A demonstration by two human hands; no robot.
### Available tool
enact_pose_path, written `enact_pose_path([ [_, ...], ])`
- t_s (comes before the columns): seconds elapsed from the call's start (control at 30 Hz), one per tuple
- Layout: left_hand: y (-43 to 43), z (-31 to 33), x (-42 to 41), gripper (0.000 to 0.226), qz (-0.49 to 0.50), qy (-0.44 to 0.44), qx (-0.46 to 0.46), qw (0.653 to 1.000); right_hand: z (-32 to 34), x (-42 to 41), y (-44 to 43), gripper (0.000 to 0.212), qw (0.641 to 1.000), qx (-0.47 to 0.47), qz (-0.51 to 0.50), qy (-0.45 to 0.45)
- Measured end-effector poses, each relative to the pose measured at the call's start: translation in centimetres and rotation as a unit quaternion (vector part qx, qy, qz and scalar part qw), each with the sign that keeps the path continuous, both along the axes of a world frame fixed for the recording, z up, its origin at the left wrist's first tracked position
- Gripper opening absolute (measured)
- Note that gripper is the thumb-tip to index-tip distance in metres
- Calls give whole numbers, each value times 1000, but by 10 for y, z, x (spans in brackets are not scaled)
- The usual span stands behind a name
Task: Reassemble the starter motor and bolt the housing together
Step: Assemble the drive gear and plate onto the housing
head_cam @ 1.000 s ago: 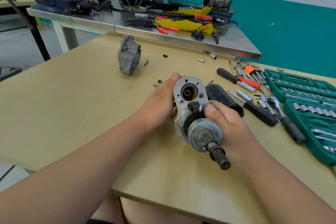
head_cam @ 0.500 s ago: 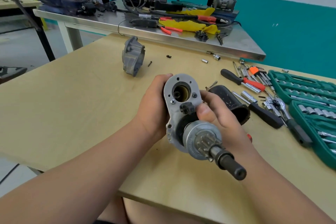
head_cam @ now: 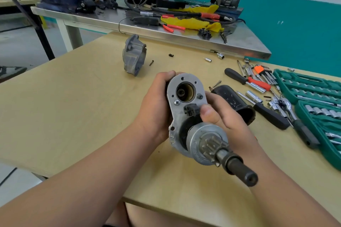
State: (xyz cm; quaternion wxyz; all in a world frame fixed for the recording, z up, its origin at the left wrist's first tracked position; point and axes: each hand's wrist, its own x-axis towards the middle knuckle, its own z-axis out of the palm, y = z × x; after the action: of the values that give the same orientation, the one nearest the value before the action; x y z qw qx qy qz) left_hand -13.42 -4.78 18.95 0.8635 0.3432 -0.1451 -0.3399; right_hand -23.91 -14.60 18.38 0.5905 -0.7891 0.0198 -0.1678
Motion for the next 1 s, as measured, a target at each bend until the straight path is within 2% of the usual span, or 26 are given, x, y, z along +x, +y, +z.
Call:
enact_pose_path([
  [0.13, 0, 1, -3, 31, -12, 17, -12, 1000, -3, -4, 2, 49, 1000, 14, 11, 13],
  [0.33, 3, -3, 0, 26, 7, 13, 0, 1000, -5, -1, 3, 43, 1000, 17, 0, 2],
  [0.43, 2, -8, 3, 44, 37, -23, 33, 998, -4, 3, 0, 33, 999, 2, -31, -14],
  [0.53, 3, -7, 3, 70, 15, -46, 37, 998, -4, 5, -3, 47, 998, -2, -56, -3],
  [0.7, 5, -11, 2, 35, 10, -81, 9, 997, -5, 5, -6, 41, 999, 14, -41, 30],
  [0.77, 5, -13, 2, 24, 28, -78, 8, 997, -2, 4, -12, 24, 996, -29, -54, 57],
  [0.83, 5, -14, 1, 22, 39, -91, 21, 995, 6, 4, -18, 12, 990, -98, -86, 46],
  [0.9, 4, -16, 0, 25, 38, -114, 36, 992, 17, 3, -21, 14, 985, -140, -99, 24],
  [1.0, 3, -19, -1, 31, 15, -131, 44, 990, 24, 4, -22, 14, 979, -175, -90, 42],
])
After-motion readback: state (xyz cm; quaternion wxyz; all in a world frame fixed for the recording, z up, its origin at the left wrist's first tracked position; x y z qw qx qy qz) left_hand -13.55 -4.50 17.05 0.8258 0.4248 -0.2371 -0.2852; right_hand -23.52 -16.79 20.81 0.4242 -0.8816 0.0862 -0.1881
